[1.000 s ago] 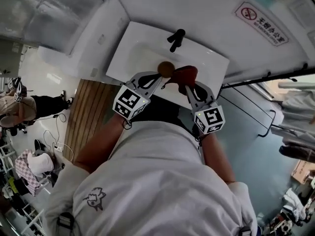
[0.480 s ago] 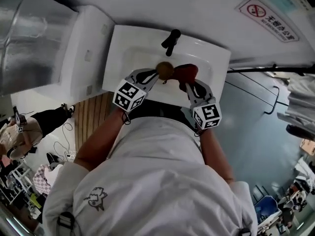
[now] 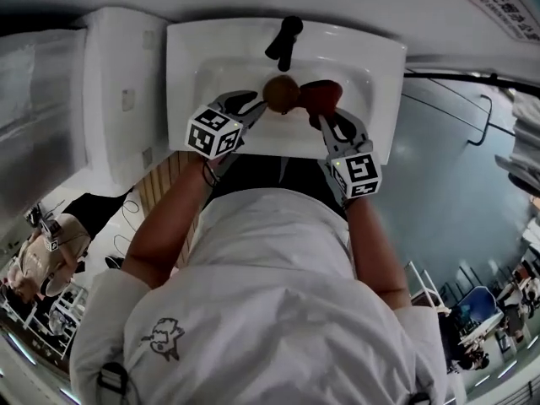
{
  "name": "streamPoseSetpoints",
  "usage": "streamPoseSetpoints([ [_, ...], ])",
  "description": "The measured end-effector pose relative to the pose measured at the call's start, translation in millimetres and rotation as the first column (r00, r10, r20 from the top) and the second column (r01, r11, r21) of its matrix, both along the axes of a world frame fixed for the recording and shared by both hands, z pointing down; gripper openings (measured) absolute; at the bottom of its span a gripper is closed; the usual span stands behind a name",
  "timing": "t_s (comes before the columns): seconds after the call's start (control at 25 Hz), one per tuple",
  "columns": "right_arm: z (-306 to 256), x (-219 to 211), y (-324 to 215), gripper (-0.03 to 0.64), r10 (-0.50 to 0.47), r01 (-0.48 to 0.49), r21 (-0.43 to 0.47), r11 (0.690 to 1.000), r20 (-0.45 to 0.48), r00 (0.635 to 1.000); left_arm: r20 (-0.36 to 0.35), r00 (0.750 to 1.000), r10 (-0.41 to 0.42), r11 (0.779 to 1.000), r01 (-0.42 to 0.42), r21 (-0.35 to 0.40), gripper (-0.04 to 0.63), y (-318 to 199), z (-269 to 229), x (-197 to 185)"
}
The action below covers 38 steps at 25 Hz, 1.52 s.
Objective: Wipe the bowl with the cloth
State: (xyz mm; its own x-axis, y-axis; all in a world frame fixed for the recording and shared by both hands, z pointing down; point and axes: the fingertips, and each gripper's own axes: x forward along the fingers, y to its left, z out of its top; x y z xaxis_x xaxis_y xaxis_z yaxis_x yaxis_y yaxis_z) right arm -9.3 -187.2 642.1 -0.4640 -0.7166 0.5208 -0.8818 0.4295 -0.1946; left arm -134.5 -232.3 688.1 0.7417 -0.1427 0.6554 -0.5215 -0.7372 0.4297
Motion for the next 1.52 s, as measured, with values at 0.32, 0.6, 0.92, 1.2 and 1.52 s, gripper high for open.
streamPoseSetpoints([
  [0.32, 26, 1, -13, 0.060, 0.003, -0.003, -0.016, 1.000, 0.003, 1.000, 0.096, 0.994, 0.048, 0.993, -0.037, -0.116, 0.140, -1, 70, 6],
  [0.6, 48, 0, -9, 0.060, -0.012, 0.013, -0.065, 0.998, 0.012, 1.000, 0.194, 0.981, -0.014, 0.970, 0.061, -0.237, 0.140, -1, 119, 0],
  [0.92, 62, -4, -8, 0.060, -0.033, 0.035, -0.097, 0.995, 0.020, 0.999, 0.253, 0.965, -0.064, 0.940, 0.144, -0.311, 0.141, -4, 157, 1],
  [1.2, 67, -6, -8, 0.060, -0.037, 0.041, -0.119, 0.992, 0.035, 0.999, 0.274, 0.960, -0.066, 0.929, 0.159, -0.334, 0.127, -4, 176, 5],
  [1.52, 72, -7, -10, 0.060, -0.031, 0.036, -0.126, 0.991, 0.042, 0.999, 0.275, 0.959, -0.074, 0.920, 0.172, -0.353, 0.110, -3, 187, 10],
])
